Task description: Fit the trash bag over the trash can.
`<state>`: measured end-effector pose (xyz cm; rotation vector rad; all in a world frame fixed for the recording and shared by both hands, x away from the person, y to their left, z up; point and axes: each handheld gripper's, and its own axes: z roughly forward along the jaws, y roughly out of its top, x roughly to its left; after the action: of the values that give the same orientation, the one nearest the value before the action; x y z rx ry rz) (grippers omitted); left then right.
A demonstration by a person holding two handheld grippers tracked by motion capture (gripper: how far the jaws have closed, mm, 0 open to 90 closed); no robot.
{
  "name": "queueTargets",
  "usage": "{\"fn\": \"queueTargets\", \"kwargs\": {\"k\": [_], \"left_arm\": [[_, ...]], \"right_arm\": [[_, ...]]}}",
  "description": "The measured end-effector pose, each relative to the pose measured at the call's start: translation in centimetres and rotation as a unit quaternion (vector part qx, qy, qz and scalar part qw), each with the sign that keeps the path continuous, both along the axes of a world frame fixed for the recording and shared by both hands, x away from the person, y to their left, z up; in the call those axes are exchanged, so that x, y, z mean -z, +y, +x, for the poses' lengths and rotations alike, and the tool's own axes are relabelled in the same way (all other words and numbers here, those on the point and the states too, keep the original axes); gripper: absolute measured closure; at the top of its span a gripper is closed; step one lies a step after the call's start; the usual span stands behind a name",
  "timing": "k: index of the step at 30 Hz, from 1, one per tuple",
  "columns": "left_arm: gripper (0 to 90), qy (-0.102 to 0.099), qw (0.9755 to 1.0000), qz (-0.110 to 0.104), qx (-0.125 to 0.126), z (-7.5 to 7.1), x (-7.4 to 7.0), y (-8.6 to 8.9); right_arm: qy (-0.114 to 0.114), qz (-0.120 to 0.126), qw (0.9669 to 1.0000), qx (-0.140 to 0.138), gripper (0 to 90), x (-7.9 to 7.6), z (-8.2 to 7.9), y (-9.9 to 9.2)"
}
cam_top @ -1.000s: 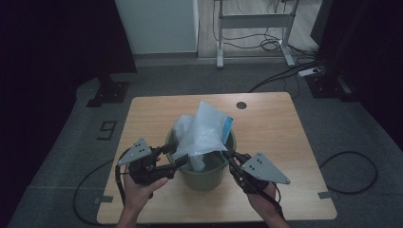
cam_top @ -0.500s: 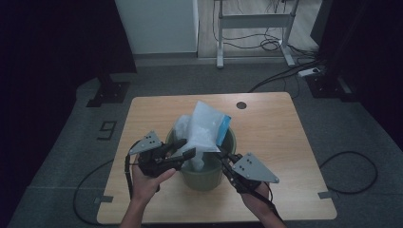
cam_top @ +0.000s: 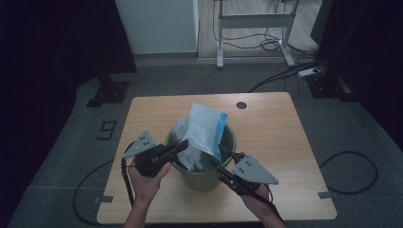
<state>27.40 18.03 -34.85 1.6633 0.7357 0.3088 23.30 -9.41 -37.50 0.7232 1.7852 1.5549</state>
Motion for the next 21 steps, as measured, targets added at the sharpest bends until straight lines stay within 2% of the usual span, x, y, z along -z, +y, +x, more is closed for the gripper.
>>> {"fn": "queueTargets", "kwargs": {"k": [3,4,5,6,7,8,9,11,13,14,15,21], "left_arm": [[89.7,0.003,0.9998,-0.019,-0.005,-0.2,0.3,0.8],[89.7,0.003,0.9996,-0.027,-0.007,-0.3,0.5,1.2],[89.7,0.004,0.9994,-0.034,-0.008,-0.4,0.6,1.5],[89.7,0.005,0.9988,-0.047,-0.010,-0.5,0.9,2.0],[89.7,0.005,0.9985,-0.053,-0.011,-0.6,1.0,2.3],[89.6,0.006,0.9974,-0.070,-0.015,-0.9,1.3,2.9],[89.7,0.006,0.9974,-0.070,-0.015,-0.9,1.3,2.9],[89.6,0.006,0.9960,-0.086,-0.020,-1.2,1.7,3.6],[89.6,0.007,0.9947,-0.100,-0.022,-1.3,2.0,4.1],[89.6,0.007,0.9943,-0.104,-0.024,-1.4,2.1,4.3],[89.6,0.006,0.9925,-0.120,-0.025,-1.6,2.2,4.9],[89.6,0.001,0.9907,-0.134,-0.025,-2.1,2.1,6.0]], "right_arm": [[0.003,0.016,0.9998,-0.007,48.7,0.1,-0.5,-0.6],[0.009,0.033,0.9994,-0.008,44.7,0.2,-1.0,-1.5],[0.009,0.033,0.9994,-0.008,44.7,0.2,-1.0,-1.5],[0.016,0.049,0.9986,-0.003,42.8,0.3,-1.1,-2.3],[0.016,0.049,0.9986,-0.003,42.8,0.3,-1.1,-2.3],[0.021,0.053,0.9983,0.006,42.7,0.5,-1.0,-2.9],[0.021,0.053,0.9983,0.006,42.7,0.5,-1.0,-2.9],[0.034,0.055,0.9978,0.015,42.7,0.7,-0.6,-3.3],[0.054,0.048,0.9972,0.023,42.9,1.3,0.2,-3.3],[0.054,0.048,0.9972,0.023,42.9,1.3,0.2,-3.3],[0.059,0.044,0.9970,0.021,43.2,1.6,0.5,-3.0],[0.063,0.040,0.9972,0.013,44.2,1.6,1.0,-1.9]]}}
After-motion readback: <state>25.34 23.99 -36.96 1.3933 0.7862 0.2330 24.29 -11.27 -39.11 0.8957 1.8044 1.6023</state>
